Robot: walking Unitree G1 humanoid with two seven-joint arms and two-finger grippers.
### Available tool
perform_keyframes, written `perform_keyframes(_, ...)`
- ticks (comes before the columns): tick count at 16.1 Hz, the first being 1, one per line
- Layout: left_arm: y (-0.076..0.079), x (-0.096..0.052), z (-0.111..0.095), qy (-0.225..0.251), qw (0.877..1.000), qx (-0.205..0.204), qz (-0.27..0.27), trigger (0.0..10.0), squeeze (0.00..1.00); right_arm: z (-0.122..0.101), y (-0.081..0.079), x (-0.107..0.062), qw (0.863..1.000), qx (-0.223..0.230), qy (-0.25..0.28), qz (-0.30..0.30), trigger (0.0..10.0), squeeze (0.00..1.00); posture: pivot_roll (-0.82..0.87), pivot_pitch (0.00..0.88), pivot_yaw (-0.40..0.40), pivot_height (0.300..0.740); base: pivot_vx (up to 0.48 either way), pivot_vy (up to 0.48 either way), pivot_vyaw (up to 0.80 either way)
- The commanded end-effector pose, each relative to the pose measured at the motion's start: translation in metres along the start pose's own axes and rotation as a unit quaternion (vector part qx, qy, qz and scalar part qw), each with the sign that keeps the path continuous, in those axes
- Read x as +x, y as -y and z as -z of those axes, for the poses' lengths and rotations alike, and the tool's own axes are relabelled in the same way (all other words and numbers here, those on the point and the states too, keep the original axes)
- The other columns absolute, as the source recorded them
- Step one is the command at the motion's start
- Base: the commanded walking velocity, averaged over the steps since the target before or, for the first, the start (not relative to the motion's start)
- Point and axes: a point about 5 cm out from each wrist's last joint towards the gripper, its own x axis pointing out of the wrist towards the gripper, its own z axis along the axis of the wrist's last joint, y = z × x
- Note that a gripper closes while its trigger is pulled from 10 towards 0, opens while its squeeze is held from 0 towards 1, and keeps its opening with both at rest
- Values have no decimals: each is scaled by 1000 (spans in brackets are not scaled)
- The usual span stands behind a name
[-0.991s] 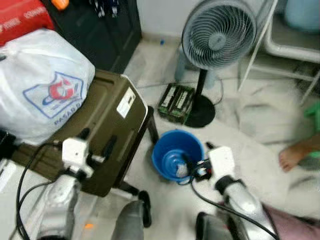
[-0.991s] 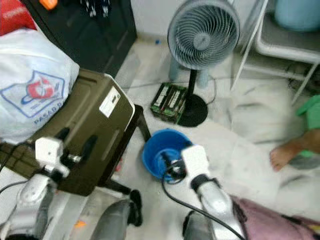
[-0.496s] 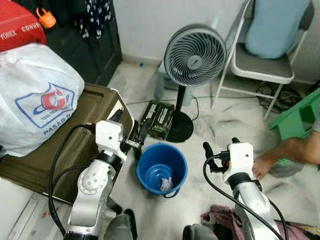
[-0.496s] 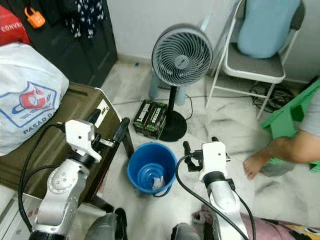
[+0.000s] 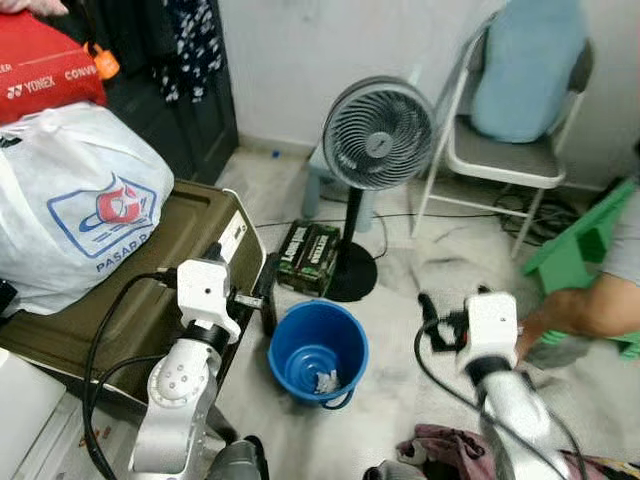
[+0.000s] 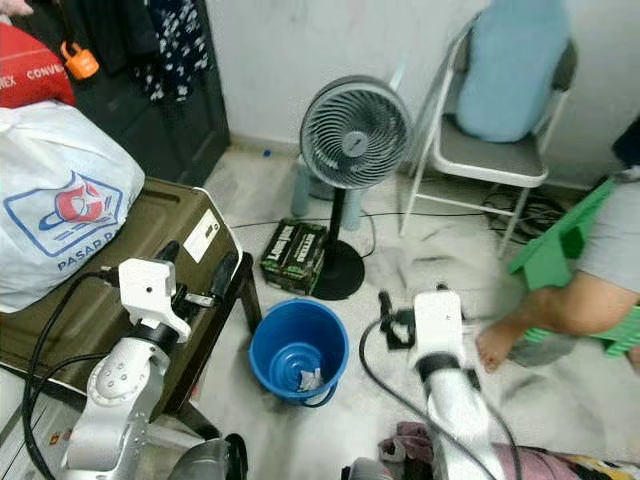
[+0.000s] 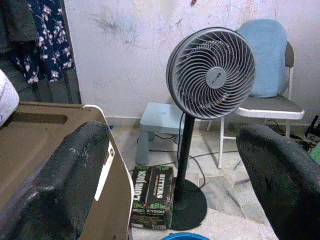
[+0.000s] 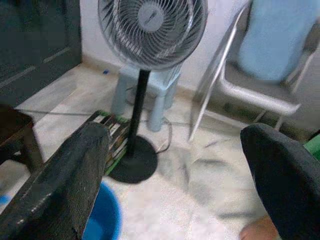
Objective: Clean up the room
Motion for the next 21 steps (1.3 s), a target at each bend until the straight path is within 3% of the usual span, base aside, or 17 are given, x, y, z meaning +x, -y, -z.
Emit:
perform_keyframes(1, -7, 1, 0, 2, 1000, 12, -14, 10000, 0, -4, 8, 0, 1000, -5, 9, 11, 10000, 0, -82, 0, -3, 740, 0, 0, 0)
perform_keyframes(4, -19, 2, -1, 2, 999, 28, -17, 10000, 0, -14, -1, 5, 999, -18, 39, -26, 10000, 0, -77, 0, -3, 740, 0, 0, 800)
perform_keyframes(11, -12, 5, 1, 5, 1000, 26, -16, 10000, 0, -21, -5, 5, 998, -17, 58, -33, 10000, 0, -81, 0, -1, 740, 0, 0, 800)
perform_keyframes(12, -11, 4, 1, 5, 1000, 27, -14, 10000, 0, -23, -2, 7, 998, 18, 62, -21, 10000, 0, -78, 0, 0, 740, 0, 0, 0)
perform_keyframes(13, -12, 3, 1, 5, 999, 28, -14, 10000, 0, -23, -1, 7, 998, 7, 61, -19, 10000, 0, -78, 0, 0, 740, 0, 0, 0)
perform_keyframes(16, -16, -6, 5, -2, 999, 41, -34, 10000, 0, -17, 1, 7, 999, -7, 50, -3, 10000, 0, -69, 0, 1, 740, 0, 0, 0)
perform_keyframes(17, -17, -11, 8, -7, 998, 42, -37, 10000, 0, -15, 4, 3, 999, 13, 43, 21, 10000, 0, -66, 0, 2, 740, 0, 0, 0)
perform_keyframes(18, -19, -15, 10, -15, 998, 45, -41, 10000, 0, -14, 8, 0, 998, -9, 47, 29, 10000, 0, -66, 0, 2, 740, 0, 0, 0)
perform_keyframes(19, -20, -21, 14, -24, 998, 52, -41, 10000, 0, -11, 10, -5, 999, 2, 30, 12, 10000, 0, -63, 0, 2, 740, 0, 0, 0)
perform_keyframes(21, -22, -27, 17, -32, 997, 57, -41, 10000, 0, -8, 10, -11, 999, -26, 38, 5, 10000, 0, -59, 0, 5, 740, 0, 0, 0)
